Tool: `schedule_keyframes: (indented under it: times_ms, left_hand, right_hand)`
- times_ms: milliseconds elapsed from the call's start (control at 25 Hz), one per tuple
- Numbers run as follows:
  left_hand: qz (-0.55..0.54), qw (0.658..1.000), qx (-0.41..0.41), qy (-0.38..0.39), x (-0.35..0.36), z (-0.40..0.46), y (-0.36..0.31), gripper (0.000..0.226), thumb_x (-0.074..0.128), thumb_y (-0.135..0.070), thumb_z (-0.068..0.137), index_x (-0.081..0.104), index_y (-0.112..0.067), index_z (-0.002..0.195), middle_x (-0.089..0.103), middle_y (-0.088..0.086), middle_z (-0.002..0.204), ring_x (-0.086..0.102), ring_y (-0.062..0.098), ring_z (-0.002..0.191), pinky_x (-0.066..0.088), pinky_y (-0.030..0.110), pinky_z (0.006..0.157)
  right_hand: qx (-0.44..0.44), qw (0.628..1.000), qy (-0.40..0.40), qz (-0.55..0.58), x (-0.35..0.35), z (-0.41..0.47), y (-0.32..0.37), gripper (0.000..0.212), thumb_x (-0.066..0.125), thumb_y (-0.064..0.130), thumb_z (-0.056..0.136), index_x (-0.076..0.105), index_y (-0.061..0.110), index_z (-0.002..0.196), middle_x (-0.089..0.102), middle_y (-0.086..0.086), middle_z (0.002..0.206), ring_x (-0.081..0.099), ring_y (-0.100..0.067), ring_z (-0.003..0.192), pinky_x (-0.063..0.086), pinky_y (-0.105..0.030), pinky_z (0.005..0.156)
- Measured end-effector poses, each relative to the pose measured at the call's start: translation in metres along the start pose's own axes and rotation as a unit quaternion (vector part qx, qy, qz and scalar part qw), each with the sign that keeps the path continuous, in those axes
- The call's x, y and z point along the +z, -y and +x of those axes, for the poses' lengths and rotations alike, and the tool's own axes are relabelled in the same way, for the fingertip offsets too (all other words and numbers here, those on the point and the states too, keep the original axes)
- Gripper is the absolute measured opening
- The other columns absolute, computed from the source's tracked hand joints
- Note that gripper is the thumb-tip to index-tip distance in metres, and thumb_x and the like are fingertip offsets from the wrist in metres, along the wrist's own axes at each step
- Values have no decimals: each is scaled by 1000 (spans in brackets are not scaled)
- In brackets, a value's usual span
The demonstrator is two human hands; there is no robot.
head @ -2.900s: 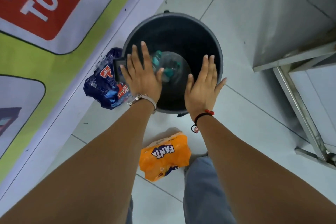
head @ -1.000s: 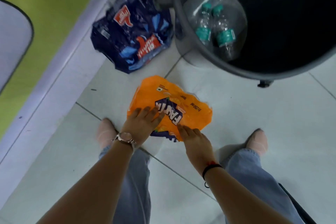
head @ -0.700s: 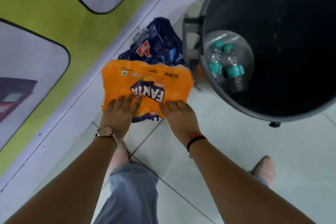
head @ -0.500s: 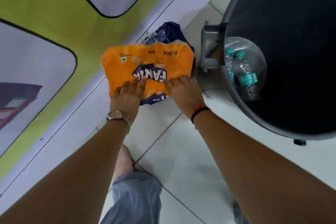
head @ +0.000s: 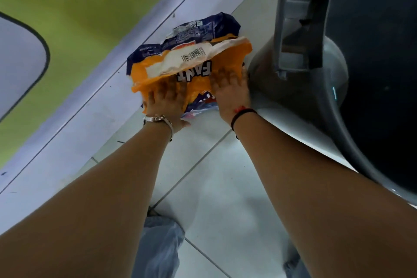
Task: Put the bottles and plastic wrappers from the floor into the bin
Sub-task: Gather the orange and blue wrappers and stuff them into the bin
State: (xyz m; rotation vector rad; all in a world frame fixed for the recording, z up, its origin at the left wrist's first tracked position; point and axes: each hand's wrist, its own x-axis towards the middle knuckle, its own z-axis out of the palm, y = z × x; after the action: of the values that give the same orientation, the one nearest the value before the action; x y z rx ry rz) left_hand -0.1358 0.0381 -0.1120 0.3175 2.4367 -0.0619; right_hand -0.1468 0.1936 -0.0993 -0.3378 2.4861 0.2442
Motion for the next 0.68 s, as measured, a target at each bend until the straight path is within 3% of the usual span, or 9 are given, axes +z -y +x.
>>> schedule_keyframes:
  times_ms: [200, 480, 680]
  left_hand:
    - [-36, 999, -7, -36, 3, -1, -1, 75, 49, -3, 87, 4, -21, 144, 13, 13, 154, 6, 37, 140, 18, 65, 107]
    - [-75, 995, -46, -41, -33, -52, 3, 74, 38, 3, 88, -4, -22, 144, 3, 10, 156, 9, 35, 140, 20, 61, 108]
    - [-165, 977, -109, -84, -84, -108, 0, 81, 35, 16, 81, -4, -19, 144, 2, 9, 156, 10, 33, 140, 27, 57, 107]
  right_hand:
    - [19, 996, -42, 79, 10, -2, 3, 52, 40, 17, 96, 21, 14, 145, 28, -14, 152, 18, -39, 140, 5, -57, 114]
    - [-11, 991, -79, 106, -47, -38, 16, 44, 36, 19, 99, 28, 12, 142, 30, -18, 149, 22, -41, 136, 16, -55, 113]
    - [-41, 983, -144, 108, -131, -77, 19, 42, 30, 14, 99, 32, 11, 140, 28, -17, 152, 18, -38, 140, 5, -49, 117]
